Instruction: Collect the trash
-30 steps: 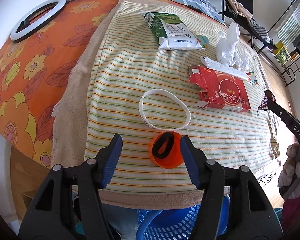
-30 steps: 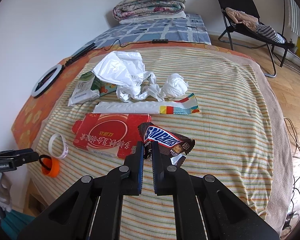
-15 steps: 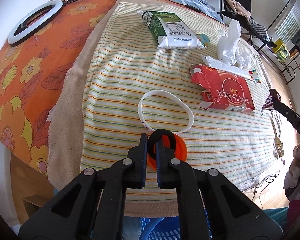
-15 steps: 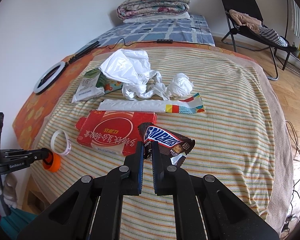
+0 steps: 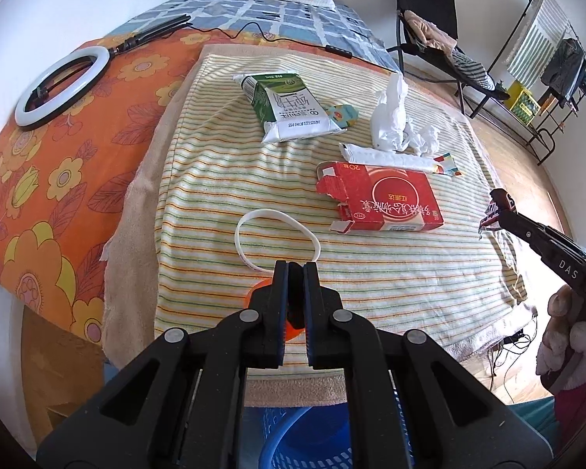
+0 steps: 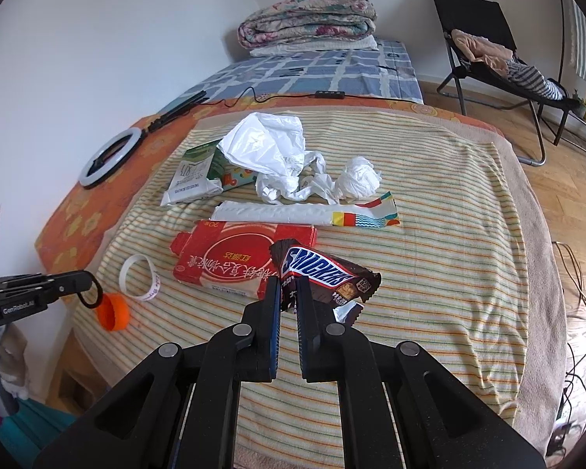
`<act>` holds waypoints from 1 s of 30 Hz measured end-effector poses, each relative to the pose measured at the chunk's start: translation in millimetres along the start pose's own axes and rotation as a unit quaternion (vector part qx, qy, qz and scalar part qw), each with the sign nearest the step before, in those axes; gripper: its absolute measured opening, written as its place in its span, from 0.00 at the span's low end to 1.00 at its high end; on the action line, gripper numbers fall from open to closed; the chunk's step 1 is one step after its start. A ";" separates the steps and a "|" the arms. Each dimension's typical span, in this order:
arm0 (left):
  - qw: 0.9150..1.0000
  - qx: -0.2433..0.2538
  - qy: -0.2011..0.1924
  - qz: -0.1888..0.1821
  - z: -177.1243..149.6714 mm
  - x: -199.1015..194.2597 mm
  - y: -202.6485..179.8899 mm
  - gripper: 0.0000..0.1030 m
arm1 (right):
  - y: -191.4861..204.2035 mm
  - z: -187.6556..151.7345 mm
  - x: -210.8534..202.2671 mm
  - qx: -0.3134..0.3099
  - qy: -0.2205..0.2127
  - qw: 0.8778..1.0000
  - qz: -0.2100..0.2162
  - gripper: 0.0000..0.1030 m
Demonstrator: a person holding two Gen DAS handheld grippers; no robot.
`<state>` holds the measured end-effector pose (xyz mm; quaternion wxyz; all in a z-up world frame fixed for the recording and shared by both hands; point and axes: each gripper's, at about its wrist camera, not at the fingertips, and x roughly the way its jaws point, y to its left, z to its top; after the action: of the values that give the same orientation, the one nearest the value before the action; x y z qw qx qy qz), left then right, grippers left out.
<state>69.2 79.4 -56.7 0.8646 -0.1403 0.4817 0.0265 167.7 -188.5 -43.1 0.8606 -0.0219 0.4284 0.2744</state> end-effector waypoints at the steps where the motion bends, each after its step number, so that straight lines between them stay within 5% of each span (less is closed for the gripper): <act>1: 1.000 0.004 -0.001 -0.002 -2.5 -2.6 -2.3 0.05 | 2.2 -2.0 -4.3 -0.001 -0.002 1.000 0.002 0.06; 13: 0.999 0.029 -0.020 -0.004 -26.0 -24.3 -8.1 0.05 | 35.9 -48.1 -53.6 0.000 -0.012 0.999 0.041 0.06; 21: 0.999 -0.004 -0.016 -0.037 15.4 -4.1 1.0 0.05 | 42.6 -68.1 -60.9 0.002 -0.016 0.999 0.041 0.06; 23: 1.000 0.022 -0.015 0.013 25.1 6.6 -1.6 0.05 | 40.7 -69.5 -61.2 0.004 -0.017 0.999 0.036 0.06; 30: 0.999 -0.008 -0.012 -0.031 43.4 4.9 1.0 0.05 | 34.6 -70.8 -68.4 0.008 -0.026 0.999 0.035 0.06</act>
<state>107.5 91.6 -39.4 0.8697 -0.1617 0.4663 0.0055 66.3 -209.5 -29.8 0.8616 0.0071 0.4085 0.3011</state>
